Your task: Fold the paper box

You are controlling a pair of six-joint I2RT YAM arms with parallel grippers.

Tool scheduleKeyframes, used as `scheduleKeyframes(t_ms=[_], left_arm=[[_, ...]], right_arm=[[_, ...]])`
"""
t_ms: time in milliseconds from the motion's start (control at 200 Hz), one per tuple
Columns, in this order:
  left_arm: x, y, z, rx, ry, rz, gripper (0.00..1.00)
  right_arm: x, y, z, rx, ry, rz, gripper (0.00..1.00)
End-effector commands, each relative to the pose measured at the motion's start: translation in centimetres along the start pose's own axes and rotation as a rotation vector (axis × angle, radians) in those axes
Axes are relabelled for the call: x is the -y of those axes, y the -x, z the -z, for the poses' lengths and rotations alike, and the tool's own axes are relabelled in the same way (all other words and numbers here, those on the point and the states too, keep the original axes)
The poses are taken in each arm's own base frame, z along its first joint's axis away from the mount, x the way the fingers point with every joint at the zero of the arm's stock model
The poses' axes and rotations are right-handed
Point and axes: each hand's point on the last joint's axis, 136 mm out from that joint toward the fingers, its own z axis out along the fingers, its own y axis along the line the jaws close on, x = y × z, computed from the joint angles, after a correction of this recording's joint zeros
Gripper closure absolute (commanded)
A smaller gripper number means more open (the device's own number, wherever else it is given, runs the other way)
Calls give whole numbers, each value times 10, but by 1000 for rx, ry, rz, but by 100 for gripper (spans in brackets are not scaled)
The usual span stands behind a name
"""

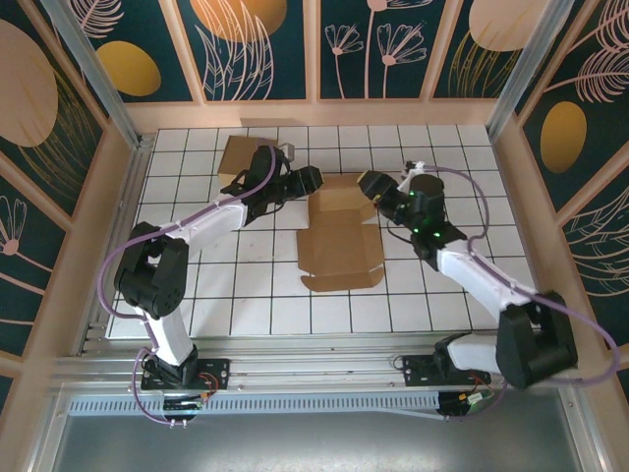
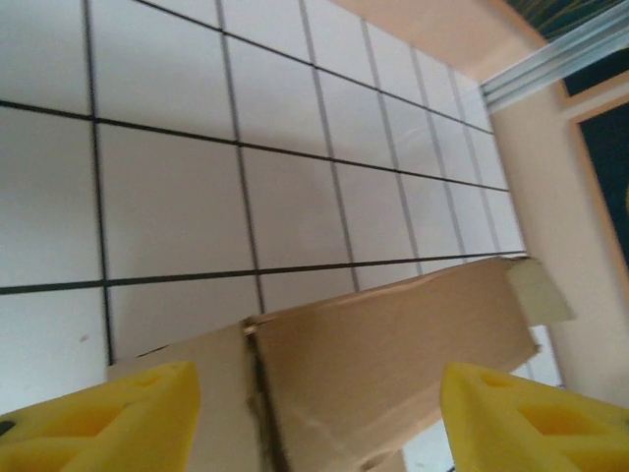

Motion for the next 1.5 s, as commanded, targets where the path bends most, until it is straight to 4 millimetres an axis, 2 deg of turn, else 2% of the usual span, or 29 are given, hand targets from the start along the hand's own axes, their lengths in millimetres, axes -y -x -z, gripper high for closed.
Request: scheduleKeyframes(t_ms=[0,55,125,205,330,460,581,766,1001,1141,1316,1427,1497], left_arm=[[-7,4,18,24,66,-23,32],[-9,-2,15,-3,64,-19,31],[-7,-9,9,-42,42,-13,31],[6,-15,4,-84,-35,-4,31],[8,-22,-4,-125,-64,4,31],[9,-24,-9,-137,-77,9,31],[5,-27,-13,-146,-69,17,32],[5,-28,-15,-145,-82,35,35],[15,-28,-14,-153,-135,36,35],[20,-22,-13,-135,-146,9,34],[18,-22,-25,-150,-144,15,35],[12,-25,-26,-149,-120,16,36],[8,-25,-24,-143,-99,8,36]], right_arm=[[34,18,30,67,-198,284,31],[50,17,36,71,-273,378,35],[64,16,40,66,-318,397,35],[52,13,35,39,-243,402,34],[35,21,10,23,-186,289,34],[40,32,-25,-3,-235,208,36],[45,29,-54,-68,-241,169,38],[56,19,-74,-137,-278,113,42],[65,2,-80,-190,-315,101,38],[57,-4,-87,-202,-269,68,47],[55,-7,-91,-209,-253,33,63],[59,-8,-88,-206,-280,35,63],[58,-1,-80,-179,-302,53,54]])
